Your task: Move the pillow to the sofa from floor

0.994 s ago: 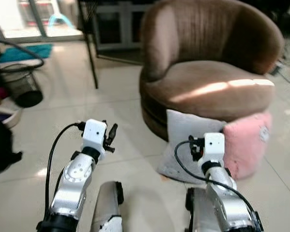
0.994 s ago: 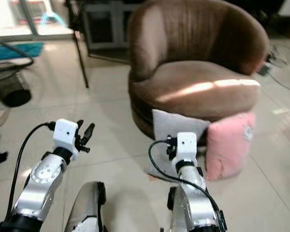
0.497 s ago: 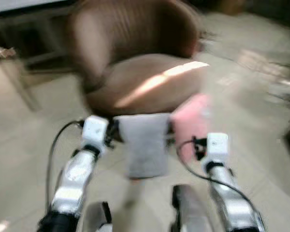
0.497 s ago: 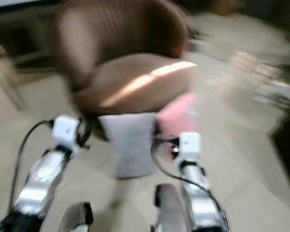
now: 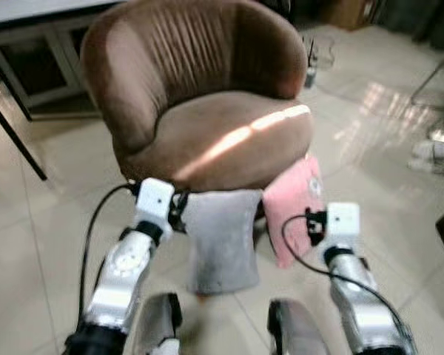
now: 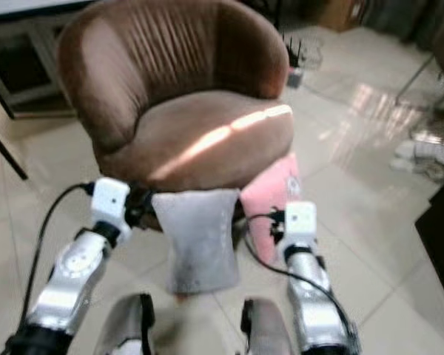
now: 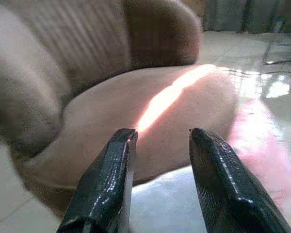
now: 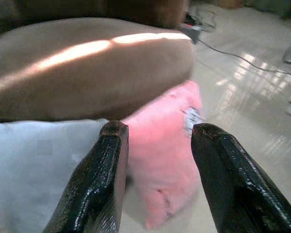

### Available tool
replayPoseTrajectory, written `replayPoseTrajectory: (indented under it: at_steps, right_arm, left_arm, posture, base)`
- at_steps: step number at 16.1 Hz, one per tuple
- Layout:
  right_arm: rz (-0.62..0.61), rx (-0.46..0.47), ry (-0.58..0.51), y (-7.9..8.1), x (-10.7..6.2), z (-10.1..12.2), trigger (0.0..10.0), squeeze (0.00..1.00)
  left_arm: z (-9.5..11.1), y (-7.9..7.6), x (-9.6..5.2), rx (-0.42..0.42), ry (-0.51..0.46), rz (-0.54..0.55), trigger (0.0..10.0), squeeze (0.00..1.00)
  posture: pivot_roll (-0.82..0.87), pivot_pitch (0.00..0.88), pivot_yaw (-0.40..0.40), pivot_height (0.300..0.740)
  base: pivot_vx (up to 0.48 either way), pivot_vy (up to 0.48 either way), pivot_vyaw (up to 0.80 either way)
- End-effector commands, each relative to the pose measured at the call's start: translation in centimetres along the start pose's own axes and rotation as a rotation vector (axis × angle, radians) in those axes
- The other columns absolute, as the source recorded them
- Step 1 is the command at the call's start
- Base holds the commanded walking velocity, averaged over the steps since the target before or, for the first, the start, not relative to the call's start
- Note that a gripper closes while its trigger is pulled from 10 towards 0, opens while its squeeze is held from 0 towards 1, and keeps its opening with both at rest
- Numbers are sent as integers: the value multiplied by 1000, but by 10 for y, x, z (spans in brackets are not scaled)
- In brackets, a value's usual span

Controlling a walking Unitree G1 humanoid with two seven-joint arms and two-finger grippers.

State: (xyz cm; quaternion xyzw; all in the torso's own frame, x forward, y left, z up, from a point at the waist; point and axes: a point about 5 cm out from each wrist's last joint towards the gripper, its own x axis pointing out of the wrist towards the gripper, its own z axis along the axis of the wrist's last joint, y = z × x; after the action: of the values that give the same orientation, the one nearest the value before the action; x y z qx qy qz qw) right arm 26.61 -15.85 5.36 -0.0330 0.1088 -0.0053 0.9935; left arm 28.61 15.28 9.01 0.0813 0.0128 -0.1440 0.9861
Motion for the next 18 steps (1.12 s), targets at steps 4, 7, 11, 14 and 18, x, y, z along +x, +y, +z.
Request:
replayPoseTrajectory:
  at_steps: [4, 7, 11, 14, 18]
  right_arm:
    - [40, -22, -1, 11, 1, 1, 10000, 0]
    - [35, -18, 0, 11, 1, 1, 10000, 0]
    - [26, -6, 5, 10, 1, -1, 10000, 0]
    - [26, -6, 6, 10, 1, -2, 10000, 0]
    - [18, 15, 8, 10, -1, -3, 10000, 0]
  left_arm:
    - [-1, 8, -2, 7, 9, 22, 10000, 0]
    - [-1, 8, -2, 11, 9, 17, 10000, 0]
    - [-1, 7, -1, 14, 10, 14, 10000, 0]
    - [-2, 7, -2, 14, 12, 10, 10000, 0]
    - [-4, 7, -3, 13, 15, -1, 10000, 0]
  posture:
    - [-20, 7, 22, 570]
    - [-19, 5, 24, 570]
    - [-18, 2, 23, 570]
    - [-16, 0, 24, 570]
    - [-19, 0, 27, 570]
  base:
    - [315, 0, 727]
    - [314, 0, 658]
    - [310, 0, 0]
    - [307, 0, 0]
    - [309, 0, 0]
